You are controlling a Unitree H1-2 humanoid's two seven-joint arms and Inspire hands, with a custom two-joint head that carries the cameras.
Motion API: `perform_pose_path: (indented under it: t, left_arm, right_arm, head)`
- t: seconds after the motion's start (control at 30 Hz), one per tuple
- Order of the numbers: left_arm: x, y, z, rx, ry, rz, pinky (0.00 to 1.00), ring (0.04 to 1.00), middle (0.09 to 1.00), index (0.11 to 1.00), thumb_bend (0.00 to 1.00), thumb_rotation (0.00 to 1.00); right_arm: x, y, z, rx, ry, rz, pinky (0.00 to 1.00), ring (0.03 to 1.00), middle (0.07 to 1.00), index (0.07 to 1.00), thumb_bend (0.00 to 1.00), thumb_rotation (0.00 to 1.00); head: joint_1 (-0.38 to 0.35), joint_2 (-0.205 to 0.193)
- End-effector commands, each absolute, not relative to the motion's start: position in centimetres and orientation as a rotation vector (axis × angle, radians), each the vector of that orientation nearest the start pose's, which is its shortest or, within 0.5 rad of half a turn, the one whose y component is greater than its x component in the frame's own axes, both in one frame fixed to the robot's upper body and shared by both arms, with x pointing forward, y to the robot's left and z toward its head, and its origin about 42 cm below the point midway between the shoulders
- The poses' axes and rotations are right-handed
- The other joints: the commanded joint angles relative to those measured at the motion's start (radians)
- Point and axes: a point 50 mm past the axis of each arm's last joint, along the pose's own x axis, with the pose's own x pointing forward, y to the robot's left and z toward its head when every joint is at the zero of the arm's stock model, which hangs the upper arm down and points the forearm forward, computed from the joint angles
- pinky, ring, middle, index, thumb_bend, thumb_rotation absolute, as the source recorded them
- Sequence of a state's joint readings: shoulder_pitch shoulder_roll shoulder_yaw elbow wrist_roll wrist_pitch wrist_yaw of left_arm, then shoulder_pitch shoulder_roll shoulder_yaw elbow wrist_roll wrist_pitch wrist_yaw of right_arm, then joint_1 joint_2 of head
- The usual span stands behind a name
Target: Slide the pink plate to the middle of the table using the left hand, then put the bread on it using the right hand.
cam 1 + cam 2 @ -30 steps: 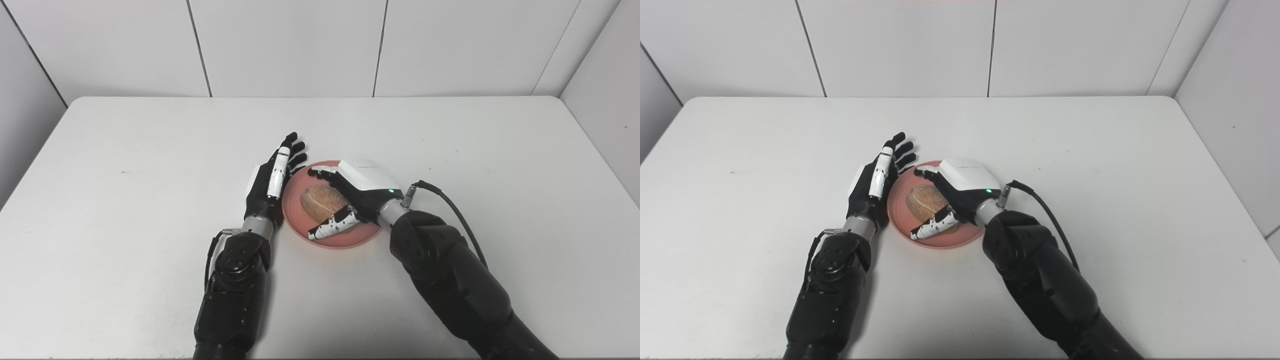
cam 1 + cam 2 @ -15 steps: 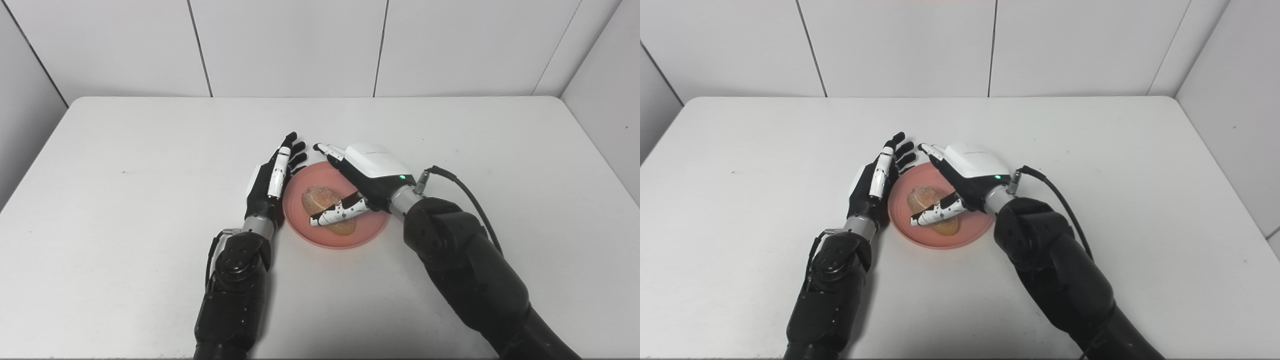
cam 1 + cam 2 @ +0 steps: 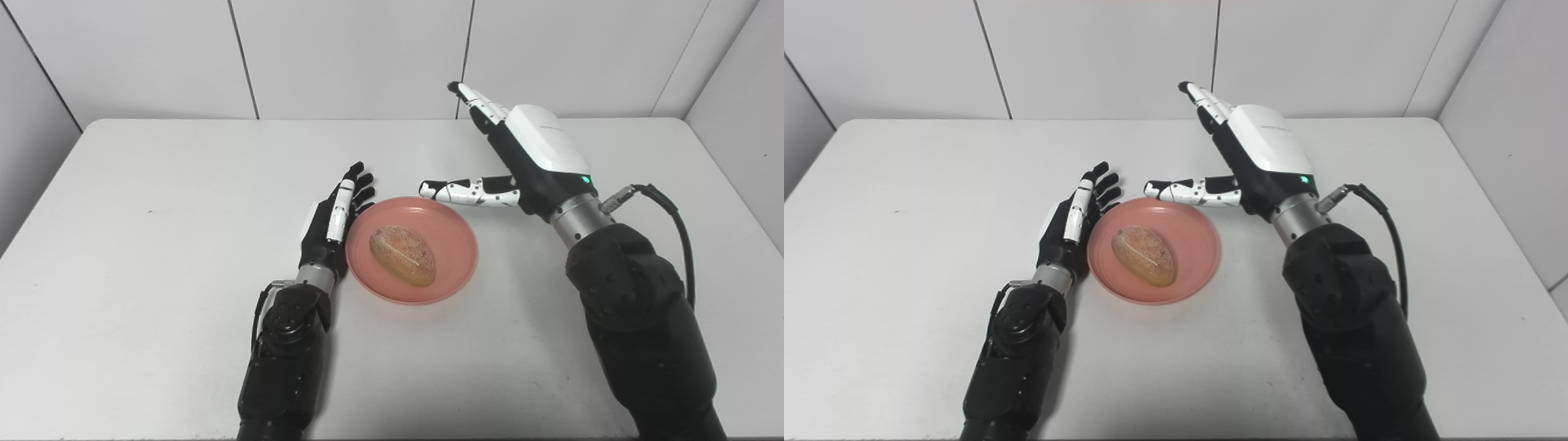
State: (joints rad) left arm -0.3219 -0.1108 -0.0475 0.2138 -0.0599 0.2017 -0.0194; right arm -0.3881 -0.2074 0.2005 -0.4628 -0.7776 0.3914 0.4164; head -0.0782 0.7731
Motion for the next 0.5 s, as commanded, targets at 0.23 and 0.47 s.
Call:
perform_pose_path:
  t: [0.23,0.47]
  left_arm:
    - [37.0,12.7,13.0,-0.083,0.024,-0.131,0.87,0.903,0.911,0.899,0.34,1.00]
    - [35.0,13.9,13.3,-0.064,-0.020,-0.080,0.95,0.964,0.971,0.964,0.37,1.00]
  right_arm:
    - [32.3,-20.3,24.2,-0.687,-0.309,0.009,0.82,0.930,0.973,0.985,0.80,1.00]
    - [30.8,-20.2,19.0,-0.489,-0.274,-0.059,0.90,0.960,0.982,0.985,0.74,1.00]
  head:
    - [-0.009,-0.016]
    - [-0.013,-0.020]
